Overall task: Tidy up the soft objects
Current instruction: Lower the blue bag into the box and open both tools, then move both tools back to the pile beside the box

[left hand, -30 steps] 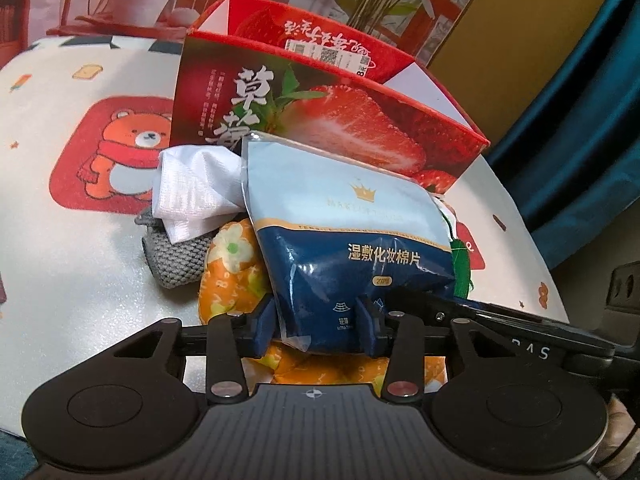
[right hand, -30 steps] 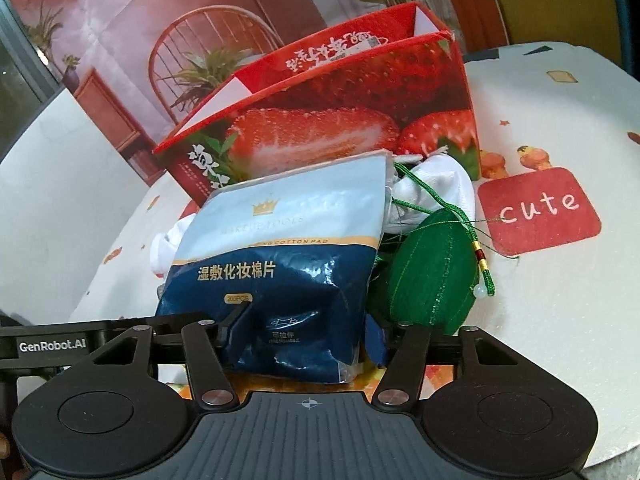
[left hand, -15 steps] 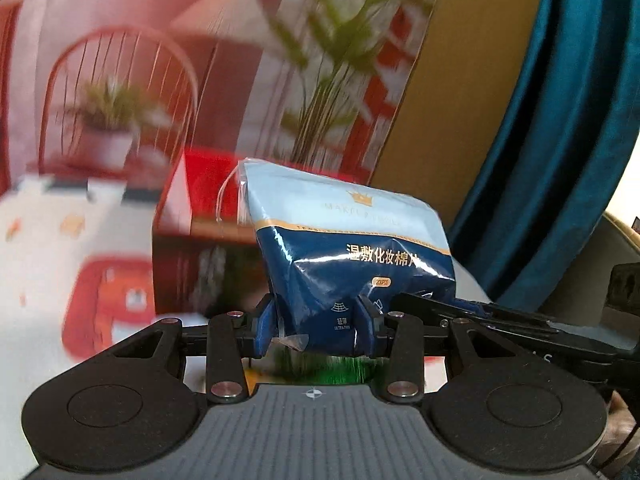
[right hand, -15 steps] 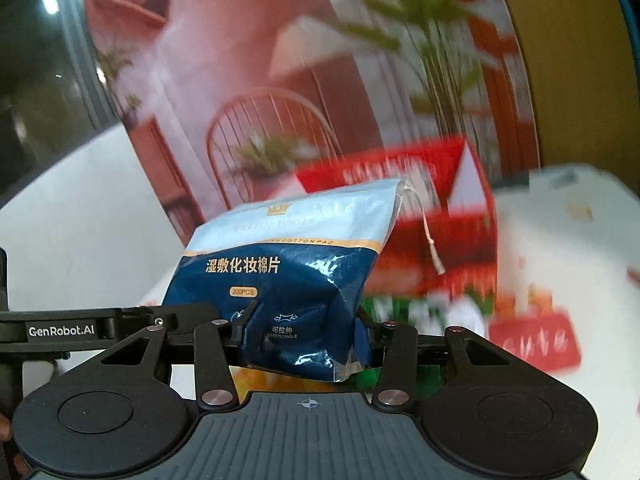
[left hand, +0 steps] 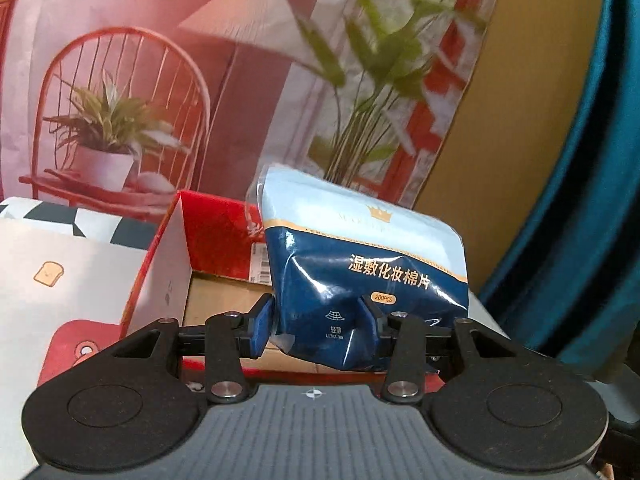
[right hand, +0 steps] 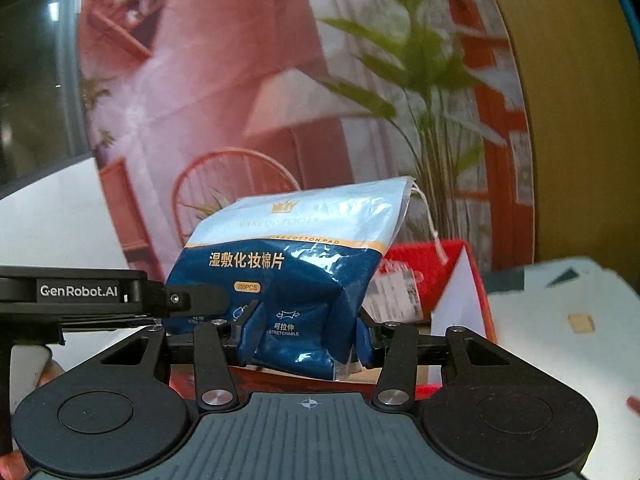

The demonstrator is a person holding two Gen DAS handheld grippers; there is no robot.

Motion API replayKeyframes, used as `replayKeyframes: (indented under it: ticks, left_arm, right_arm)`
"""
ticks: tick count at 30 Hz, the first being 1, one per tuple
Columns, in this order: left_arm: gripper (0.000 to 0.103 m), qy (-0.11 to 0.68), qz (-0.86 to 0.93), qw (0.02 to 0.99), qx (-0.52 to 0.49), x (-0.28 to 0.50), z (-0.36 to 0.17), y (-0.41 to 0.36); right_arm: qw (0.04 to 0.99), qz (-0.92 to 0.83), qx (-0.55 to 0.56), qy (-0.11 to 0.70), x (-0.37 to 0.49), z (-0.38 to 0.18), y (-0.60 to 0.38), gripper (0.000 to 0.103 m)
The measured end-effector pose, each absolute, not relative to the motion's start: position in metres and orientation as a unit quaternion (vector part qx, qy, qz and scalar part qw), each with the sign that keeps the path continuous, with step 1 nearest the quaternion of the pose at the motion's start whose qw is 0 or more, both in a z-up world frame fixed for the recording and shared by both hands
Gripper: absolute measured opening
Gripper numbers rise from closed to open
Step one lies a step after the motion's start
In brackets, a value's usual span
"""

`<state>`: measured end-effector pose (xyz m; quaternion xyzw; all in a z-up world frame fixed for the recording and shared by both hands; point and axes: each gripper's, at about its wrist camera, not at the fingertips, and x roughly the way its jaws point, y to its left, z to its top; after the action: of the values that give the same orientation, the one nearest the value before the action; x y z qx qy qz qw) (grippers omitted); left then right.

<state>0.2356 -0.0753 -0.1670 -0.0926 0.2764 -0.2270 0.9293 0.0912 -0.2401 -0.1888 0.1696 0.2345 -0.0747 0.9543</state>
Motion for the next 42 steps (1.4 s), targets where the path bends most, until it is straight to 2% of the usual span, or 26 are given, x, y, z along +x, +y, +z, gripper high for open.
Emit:
replayKeyframes:
  ticks: [7, 16, 18, 20, 32, 42]
  left_arm:
    - [0.047, 0.323, -0.214, 0.919, -0.077, 0.273, -0.178, -0.084]
    - [0.047, 0.349, -0.193, 0.914, -0.072, 0.278, -0.192, -0.083]
    - [0.05, 0.343, -0.187, 0.918, -0.06, 0.275, -0.191, -0.083]
    - [0.057, 0.336, -0.188, 0.921, -0.057, 0.272, -0.188, -0.08]
    - [0.058, 0.318, -0.196, 0.927, -0.024, 0.196, -0.18, -0.048]
    - [0.058, 0.359, -0.211, 0.909, -0.009, 0.131, -0.204, -0.015]
  right_arm:
    - [0.94, -0.089, 0.179, 0.277, 0.122, -0.211, -0.255, 0.043]
    - [0.922, -0.099, 0.194, 0.321, 0.14, -0.225, -0.261, 0.043]
    - [0.921, -0.11, 0.181, 0.327, 0.14, -0.226, -0.259, 0.044]
    - [0.921, -0.126, 0.164, 0.33, 0.14, -0.226, -0.257, 0.044]
    - [0.948, -0.106, 0.148, 0.262, 0.063, -0.202, -0.231, 0.044]
    - [0.934, -0.054, 0.146, 0.322, 0.002, -0.214, -0.196, 0.044]
